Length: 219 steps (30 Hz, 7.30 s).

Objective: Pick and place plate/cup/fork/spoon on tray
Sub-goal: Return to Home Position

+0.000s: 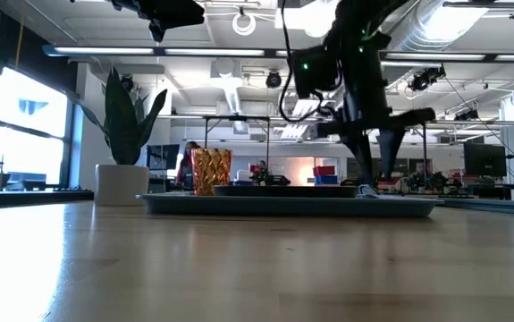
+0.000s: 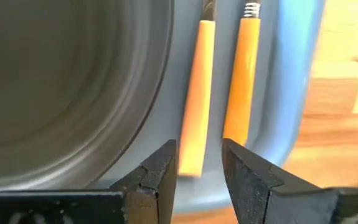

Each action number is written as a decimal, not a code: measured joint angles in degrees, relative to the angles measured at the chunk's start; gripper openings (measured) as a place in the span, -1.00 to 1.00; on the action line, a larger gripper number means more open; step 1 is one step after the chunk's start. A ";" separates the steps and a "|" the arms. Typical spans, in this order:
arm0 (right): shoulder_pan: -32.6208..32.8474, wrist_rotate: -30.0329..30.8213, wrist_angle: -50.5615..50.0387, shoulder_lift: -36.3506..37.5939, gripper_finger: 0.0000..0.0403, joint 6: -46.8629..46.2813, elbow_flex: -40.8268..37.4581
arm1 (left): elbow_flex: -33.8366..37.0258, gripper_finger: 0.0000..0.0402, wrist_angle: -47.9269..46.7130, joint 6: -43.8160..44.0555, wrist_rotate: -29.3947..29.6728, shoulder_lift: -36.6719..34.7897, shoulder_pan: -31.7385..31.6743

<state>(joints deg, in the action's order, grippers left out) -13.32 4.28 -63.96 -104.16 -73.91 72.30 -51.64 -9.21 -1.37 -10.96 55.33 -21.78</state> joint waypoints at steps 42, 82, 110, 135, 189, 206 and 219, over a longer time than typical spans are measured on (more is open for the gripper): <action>13.74 36.78 -3.47 0.01 -0.41 25.09 52.64 | 29.01 -0.55 -7.76 11.85 -0.52 -45.11 0.09; 7.36 36.38 -23.24 18.09 -0.41 40.23 52.47 | 50.01 -0.55 8.46 13.21 4.57 -52.65 0.07; 18.06 17.44 22.76 78.44 -0.42 52.20 -27.36 | 49.99 -0.55 8.52 13.23 4.55 -52.65 0.07; 18.05 11.12 43.96 102.80 -0.42 51.82 -57.89 | 49.96 -0.55 8.52 13.23 4.52 -52.65 0.09; 18.14 6.42 57.00 103.86 -0.42 50.43 -68.69 | 49.94 -0.55 8.52 13.23 4.52 -52.65 0.09; 18.14 6.44 56.97 103.86 -0.42 50.41 -68.69 | 49.94 -0.55 8.52 13.23 4.52 -52.65 0.08; 18.14 6.46 56.95 103.86 -0.42 50.41 -68.69 | 49.94 -0.55 8.52 13.23 4.53 -52.65 0.08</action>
<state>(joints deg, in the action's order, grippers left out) 4.82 10.74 -7.01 -0.30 -23.51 3.62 -1.69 -0.69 11.86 -6.43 2.68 -21.70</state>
